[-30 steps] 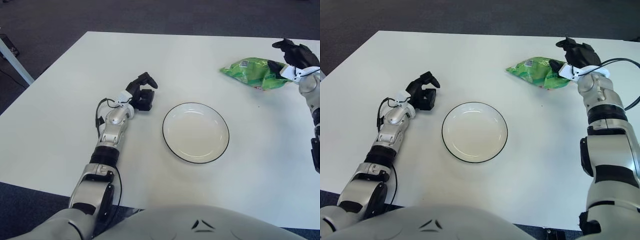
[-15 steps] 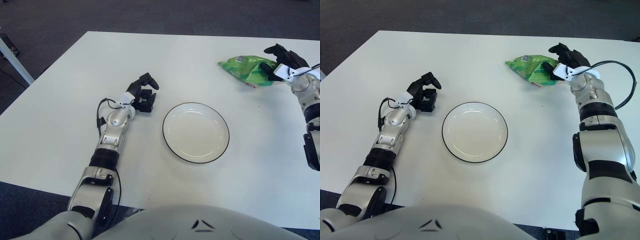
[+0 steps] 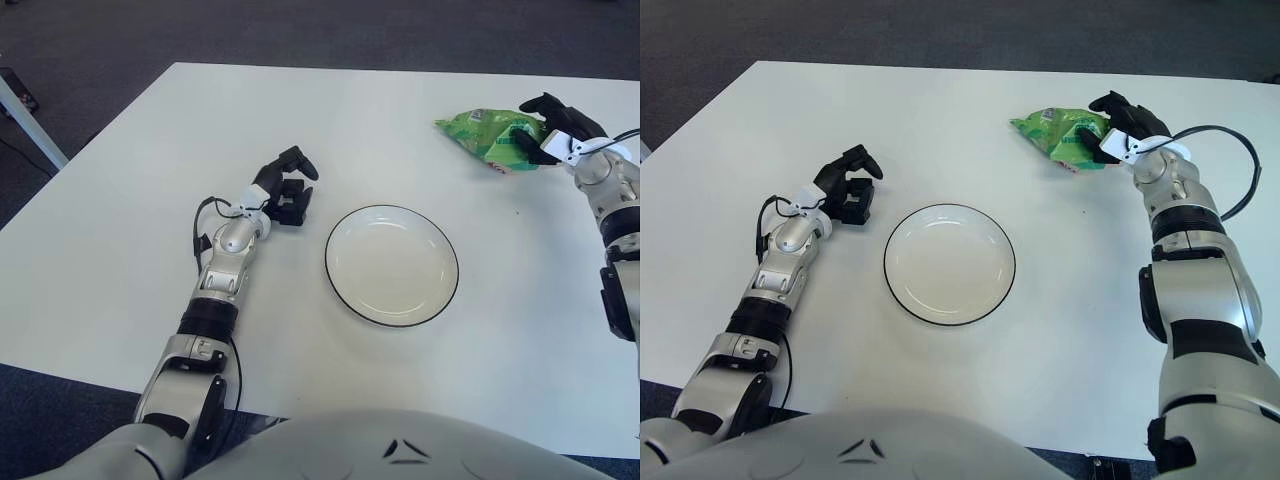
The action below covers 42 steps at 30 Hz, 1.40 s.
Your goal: Put the snack into the plate.
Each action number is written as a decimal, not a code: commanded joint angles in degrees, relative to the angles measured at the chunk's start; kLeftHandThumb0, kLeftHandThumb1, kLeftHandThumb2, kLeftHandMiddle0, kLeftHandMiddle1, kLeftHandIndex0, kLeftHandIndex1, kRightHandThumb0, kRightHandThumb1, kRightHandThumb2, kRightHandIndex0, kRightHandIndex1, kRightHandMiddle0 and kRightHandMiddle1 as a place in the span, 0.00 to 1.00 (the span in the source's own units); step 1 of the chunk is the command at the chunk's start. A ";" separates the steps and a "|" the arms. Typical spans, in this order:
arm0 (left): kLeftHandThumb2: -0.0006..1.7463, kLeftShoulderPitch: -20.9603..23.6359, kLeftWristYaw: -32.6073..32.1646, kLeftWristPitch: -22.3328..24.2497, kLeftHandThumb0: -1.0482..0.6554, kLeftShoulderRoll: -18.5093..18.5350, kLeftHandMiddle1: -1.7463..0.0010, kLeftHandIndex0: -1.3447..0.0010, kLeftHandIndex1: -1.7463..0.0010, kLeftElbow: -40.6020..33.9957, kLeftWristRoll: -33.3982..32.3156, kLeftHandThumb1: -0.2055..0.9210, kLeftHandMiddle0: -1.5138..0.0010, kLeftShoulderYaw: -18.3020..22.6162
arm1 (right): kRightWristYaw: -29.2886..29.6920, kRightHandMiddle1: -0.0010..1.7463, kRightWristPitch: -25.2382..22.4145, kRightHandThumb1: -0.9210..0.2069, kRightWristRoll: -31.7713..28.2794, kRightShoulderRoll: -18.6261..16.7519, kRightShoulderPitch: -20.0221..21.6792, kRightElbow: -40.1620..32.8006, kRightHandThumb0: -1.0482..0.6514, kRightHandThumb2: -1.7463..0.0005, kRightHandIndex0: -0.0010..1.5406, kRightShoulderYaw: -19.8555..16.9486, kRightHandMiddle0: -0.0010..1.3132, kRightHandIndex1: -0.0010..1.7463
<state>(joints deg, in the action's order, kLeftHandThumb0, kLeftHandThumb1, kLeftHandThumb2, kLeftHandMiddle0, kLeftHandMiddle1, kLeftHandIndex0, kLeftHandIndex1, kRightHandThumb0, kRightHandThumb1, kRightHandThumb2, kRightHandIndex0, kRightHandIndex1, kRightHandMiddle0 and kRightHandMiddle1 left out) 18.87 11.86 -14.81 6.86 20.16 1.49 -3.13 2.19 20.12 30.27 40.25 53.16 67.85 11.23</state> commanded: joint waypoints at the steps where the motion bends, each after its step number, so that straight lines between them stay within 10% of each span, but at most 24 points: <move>1: 0.70 -4.67 -0.08 0.81 0.35 -0.38 0.00 0.59 0.00 2.07 0.52 0.53 0.16 -0.73 | -0.43 0.46 0.09 0.00 -0.85 -0.36 1.79 -0.27 0.07 0.43 0.03 0.18 0.00 0.14; 14: 0.71 -4.48 -1.75 -0.11 0.35 -0.43 0.00 0.58 0.00 2.24 2.37 0.52 0.16 -1.24 | -3.62 0.49 4.54 0.00 -2.65 3.02 -3.38 -6.40 0.04 0.44 0.07 -0.95 0.00 0.18; 28: 0.72 -4.26 -3.84 -0.04 0.34 -0.21 0.00 0.57 0.00 1.77 4.30 0.51 0.16 -2.13 | -17.18 0.40 5.63 0.00 -5.64 13.72 -18.37 -32.06 0.09 0.41 0.08 -4.56 0.00 0.23; 42: 0.72 -4.53 -4.83 0.79 0.34 -0.15 0.00 0.57 0.00 0.90 4.86 0.51 0.17 -2.66 | -27.05 0.47 5.68 0.00 -9.24 22.60 -27.74 -46.63 0.11 0.40 0.10 -10.58 0.00 0.48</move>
<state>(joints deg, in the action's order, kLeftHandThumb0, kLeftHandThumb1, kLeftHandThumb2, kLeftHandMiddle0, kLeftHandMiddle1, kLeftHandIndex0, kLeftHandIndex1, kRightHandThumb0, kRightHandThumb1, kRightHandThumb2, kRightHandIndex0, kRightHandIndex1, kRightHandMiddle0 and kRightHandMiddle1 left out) 18.35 7.37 -15.45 7.11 19.16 5.38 -5.05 -21.51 25.79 23.79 59.38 28.47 26.39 3.38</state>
